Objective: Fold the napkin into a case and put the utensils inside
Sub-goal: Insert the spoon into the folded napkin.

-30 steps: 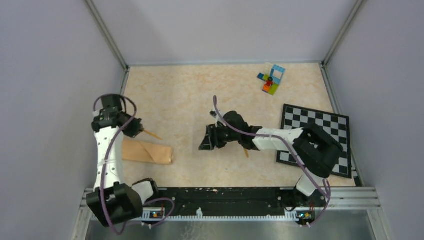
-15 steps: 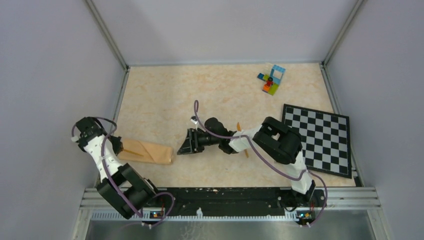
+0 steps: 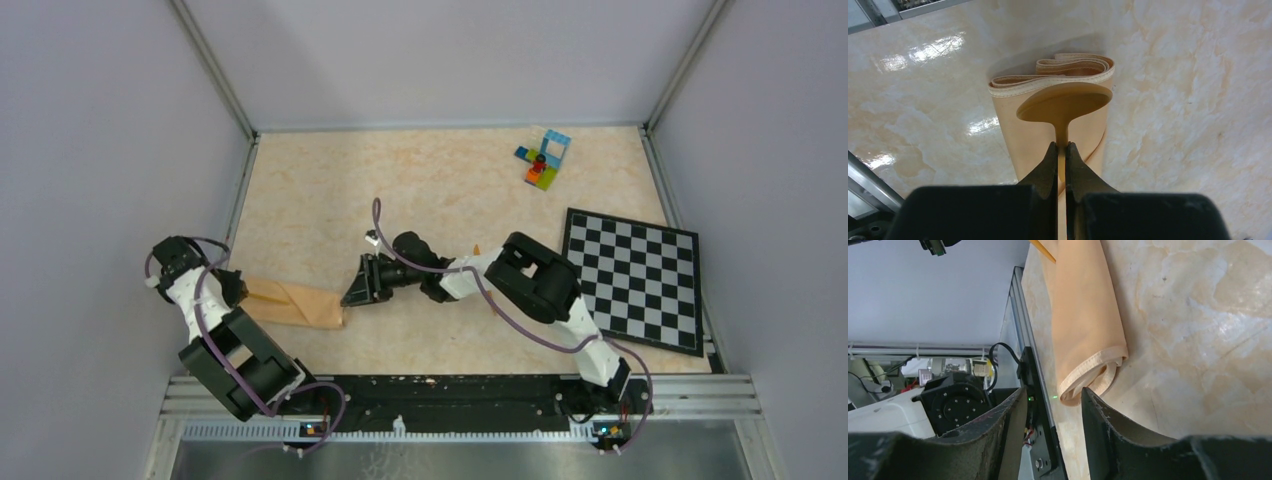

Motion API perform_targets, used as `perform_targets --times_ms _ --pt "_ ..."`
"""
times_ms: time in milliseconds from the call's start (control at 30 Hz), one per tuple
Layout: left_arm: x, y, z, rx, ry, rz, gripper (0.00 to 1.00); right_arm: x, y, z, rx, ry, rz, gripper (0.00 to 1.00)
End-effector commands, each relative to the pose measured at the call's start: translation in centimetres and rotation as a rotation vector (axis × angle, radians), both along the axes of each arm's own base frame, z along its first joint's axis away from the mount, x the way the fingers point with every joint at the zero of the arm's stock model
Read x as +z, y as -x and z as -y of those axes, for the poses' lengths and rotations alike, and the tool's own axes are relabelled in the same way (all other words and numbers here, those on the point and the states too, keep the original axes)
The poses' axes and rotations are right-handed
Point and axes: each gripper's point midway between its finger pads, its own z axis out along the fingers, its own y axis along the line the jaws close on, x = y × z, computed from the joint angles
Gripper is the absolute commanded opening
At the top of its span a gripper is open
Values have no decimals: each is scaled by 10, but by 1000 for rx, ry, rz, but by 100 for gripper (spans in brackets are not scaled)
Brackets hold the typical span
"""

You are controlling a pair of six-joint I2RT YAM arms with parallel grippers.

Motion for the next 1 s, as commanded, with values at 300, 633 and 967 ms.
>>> perform_targets --times_ms 300,633,967 --pt "2 2 -19 5 -79 -20 0 30 1 4 -12 128 268 42" --pt "-3 -5 -12 -31 -29 -2 0 74 31 -27 121 -23 254 17" --pt "-13 -5 -11 -43 -1 -26 0 22 48 -50 200 -14 175 5"
